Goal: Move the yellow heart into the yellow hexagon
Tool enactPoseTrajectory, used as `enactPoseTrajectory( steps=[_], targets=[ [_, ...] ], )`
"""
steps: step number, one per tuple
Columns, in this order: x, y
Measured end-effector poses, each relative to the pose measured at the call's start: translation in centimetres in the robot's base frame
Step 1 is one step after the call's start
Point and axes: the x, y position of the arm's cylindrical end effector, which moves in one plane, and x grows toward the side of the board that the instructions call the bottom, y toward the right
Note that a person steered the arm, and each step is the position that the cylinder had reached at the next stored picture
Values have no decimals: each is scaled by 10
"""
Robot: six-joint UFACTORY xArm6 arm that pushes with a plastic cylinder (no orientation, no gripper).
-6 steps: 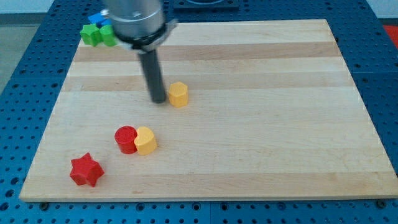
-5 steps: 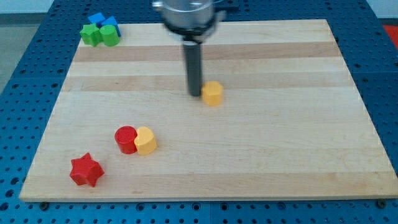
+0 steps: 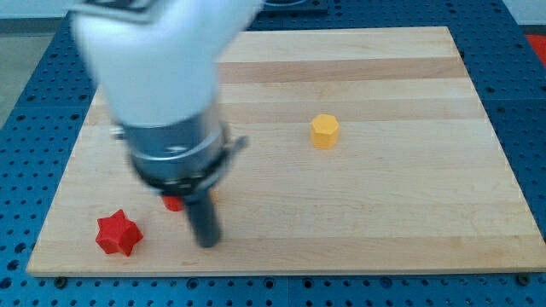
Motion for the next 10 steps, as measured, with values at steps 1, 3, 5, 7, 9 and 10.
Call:
enactPoseTrajectory(
  steps=[1,3,5,7,9,10],
  targets=[
    [-11,-55],
    [-65,2],
    [-65,100],
    [-49,52],
    [-25,109],
    [-66,134]
  ],
)
